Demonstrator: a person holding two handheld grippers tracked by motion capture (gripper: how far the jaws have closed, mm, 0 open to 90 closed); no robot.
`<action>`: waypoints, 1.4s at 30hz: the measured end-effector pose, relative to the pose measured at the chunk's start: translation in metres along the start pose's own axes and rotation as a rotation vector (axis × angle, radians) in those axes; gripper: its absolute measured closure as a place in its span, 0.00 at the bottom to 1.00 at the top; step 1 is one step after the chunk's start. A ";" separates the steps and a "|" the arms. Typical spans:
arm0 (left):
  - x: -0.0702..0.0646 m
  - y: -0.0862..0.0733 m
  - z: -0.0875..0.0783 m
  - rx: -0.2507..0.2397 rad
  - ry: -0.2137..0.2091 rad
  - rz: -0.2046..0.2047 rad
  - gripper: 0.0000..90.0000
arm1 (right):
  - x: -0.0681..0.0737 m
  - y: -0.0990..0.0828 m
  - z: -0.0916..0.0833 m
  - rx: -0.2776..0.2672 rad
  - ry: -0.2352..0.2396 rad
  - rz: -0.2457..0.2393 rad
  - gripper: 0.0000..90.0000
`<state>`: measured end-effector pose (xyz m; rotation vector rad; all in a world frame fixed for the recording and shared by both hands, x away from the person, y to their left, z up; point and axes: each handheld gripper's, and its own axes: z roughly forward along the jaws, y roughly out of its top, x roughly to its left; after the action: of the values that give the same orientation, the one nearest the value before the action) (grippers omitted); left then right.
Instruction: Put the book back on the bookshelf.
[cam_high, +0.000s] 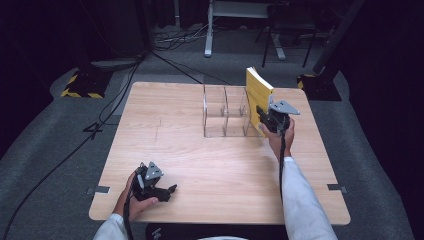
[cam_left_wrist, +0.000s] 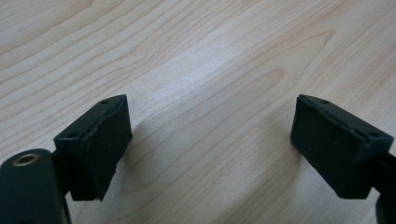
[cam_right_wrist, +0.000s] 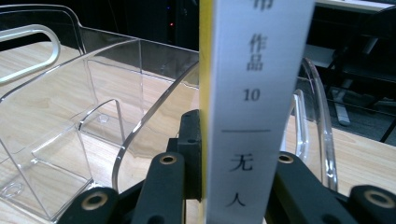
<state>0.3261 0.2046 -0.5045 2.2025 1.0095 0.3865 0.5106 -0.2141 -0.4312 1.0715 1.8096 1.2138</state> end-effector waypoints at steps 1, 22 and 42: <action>0.000 0.000 0.000 0.000 0.000 0.000 0.15 | 0.000 -0.001 0.000 -0.004 -0.002 -0.002 0.85; -0.001 0.000 0.000 0.000 0.002 -0.003 0.15 | 0.005 -0.009 0.005 -0.059 -0.019 0.039 0.83; -0.001 0.000 0.000 -0.001 -0.001 -0.005 0.15 | -0.004 -0.027 -0.010 -0.028 -0.013 0.005 0.72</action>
<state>0.3253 0.2039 -0.5047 2.1982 1.0145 0.3838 0.4972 -0.2275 -0.4528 1.0663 1.7759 1.2282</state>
